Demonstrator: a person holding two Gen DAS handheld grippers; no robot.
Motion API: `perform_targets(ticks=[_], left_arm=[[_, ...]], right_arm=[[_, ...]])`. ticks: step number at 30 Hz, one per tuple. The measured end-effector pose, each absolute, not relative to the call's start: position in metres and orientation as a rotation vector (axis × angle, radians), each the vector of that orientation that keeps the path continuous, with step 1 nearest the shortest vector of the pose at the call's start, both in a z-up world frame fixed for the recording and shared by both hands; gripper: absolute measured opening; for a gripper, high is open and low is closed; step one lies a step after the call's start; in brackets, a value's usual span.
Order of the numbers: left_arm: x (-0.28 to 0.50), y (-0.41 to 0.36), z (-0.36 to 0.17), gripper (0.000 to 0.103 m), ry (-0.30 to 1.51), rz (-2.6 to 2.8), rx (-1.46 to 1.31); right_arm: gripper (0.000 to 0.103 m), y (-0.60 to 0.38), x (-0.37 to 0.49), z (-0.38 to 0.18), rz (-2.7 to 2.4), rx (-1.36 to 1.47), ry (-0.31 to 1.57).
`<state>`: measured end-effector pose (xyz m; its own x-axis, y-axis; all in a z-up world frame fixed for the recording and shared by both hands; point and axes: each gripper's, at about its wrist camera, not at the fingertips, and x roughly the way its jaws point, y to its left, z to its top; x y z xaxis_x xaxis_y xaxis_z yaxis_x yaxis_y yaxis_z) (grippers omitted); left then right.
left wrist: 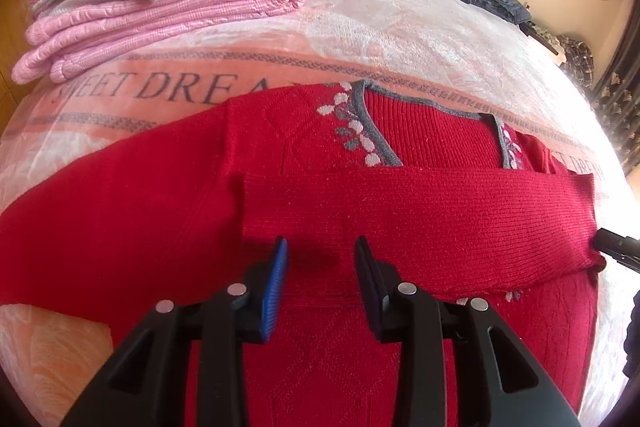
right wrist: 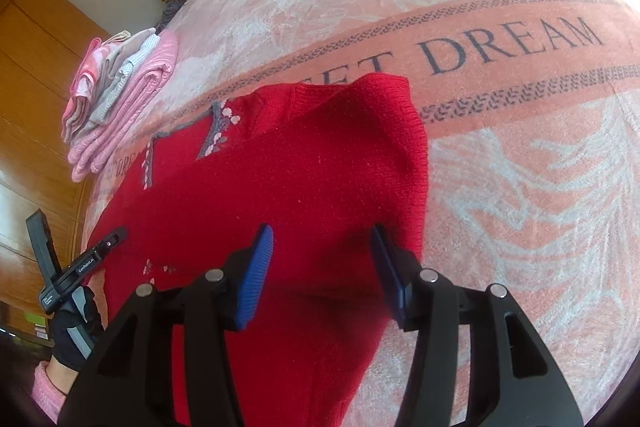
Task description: Fold small clothes
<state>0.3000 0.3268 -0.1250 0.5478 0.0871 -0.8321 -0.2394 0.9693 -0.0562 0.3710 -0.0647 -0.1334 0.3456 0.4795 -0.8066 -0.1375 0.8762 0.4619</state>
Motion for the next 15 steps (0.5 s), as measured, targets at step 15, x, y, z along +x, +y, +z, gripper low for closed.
perform_targets(ticks=[15], left_arm=[[0.141,0.573,-0.097,0.042,0.957,0.563,-0.537]], right_arm=[[0.058,0.063,0.353,-0.124,0.597,0.171,1.207]])
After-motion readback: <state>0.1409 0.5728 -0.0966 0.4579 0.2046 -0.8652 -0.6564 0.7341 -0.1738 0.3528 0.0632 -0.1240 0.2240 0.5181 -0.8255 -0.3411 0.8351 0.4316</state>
